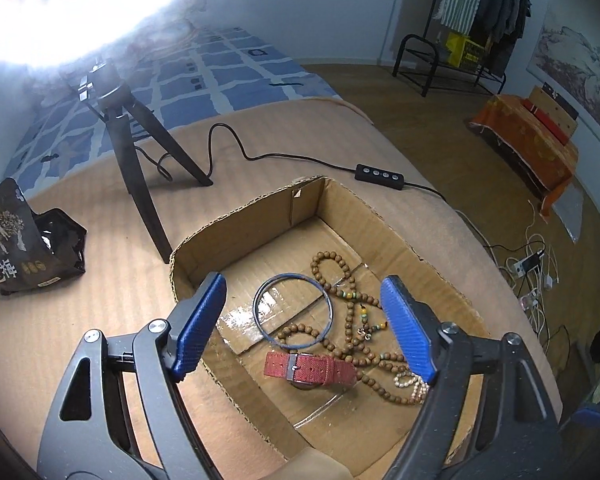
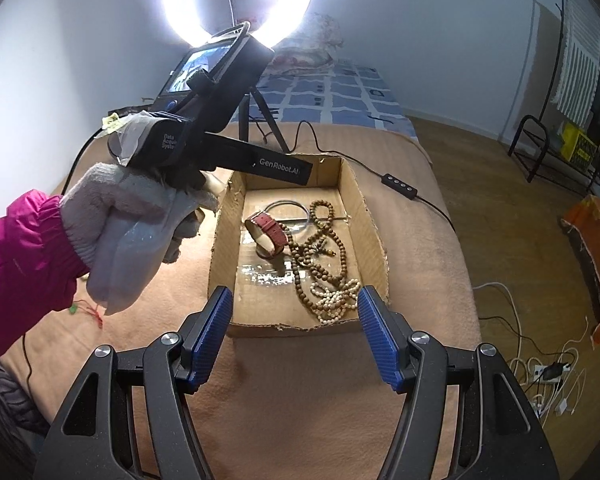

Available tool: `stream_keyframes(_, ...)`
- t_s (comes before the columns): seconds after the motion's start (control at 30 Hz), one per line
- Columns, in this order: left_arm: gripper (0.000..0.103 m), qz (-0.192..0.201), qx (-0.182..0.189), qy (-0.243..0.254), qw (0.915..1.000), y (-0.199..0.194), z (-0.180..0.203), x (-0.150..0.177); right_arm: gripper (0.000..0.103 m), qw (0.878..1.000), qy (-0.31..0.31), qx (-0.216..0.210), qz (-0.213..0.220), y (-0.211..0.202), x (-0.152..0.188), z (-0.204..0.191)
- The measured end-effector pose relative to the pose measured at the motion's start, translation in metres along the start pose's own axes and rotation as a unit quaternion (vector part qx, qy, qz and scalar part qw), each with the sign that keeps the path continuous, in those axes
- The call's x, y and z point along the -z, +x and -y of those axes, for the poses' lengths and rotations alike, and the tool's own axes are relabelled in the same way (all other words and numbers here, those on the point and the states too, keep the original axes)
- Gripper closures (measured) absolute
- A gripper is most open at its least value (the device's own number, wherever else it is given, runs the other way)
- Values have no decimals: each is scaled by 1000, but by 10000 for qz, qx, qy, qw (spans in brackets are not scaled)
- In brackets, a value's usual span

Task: Organize jewelry
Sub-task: 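Move both tools over the bead bracelet and jade pendant on the blanket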

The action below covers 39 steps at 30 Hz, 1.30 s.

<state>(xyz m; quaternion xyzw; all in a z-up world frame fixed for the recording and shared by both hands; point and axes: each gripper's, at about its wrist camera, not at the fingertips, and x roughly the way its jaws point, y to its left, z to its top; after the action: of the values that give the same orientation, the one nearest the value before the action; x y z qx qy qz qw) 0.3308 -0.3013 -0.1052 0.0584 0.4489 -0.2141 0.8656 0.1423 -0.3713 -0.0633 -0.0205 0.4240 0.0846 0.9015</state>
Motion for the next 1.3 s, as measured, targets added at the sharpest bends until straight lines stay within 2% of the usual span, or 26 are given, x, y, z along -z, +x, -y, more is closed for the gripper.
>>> stream_keyframes(0.2,21,93,30,-35,9999,-20,-5,4,39,9999,-116,53,21,-3,-2,-10)
stream_keyframes(0.47,21,372,-132,-99,9992,-78,-23,16,38,9997,-174,115,100,-14,-5,-27)
stream_keyframes(0.53,21,493,-205,-81,9985,-98,-31,22,27,9997,-121,155,149,-19,-6,-31)
stream_keyframes(0.6,21,610,-280,-64,9977,-118,-40,31,24,9996,-60,143,234,-25,-6,-35)
stream_keyframes(0.73,21,743,-454,-127,9961,-157,-64,53,23,9993,170,-44,321,-32,-5,-45)
stream_keyframes(0.93,21,795,-726,53,9942,-202,-102,99,23,9980,486,-296,275,-33,-7,-65)
stream_keyframes(1.1,21,644,-899,-42,9939,-216,-140,138,23,9981,438,-405,149,-31,-6,-87)
stream_keyframes(1.3,21,327,-781,-497,9952,-209,-182,178,23,9984,132,-554,-63,-22,-1,-122)
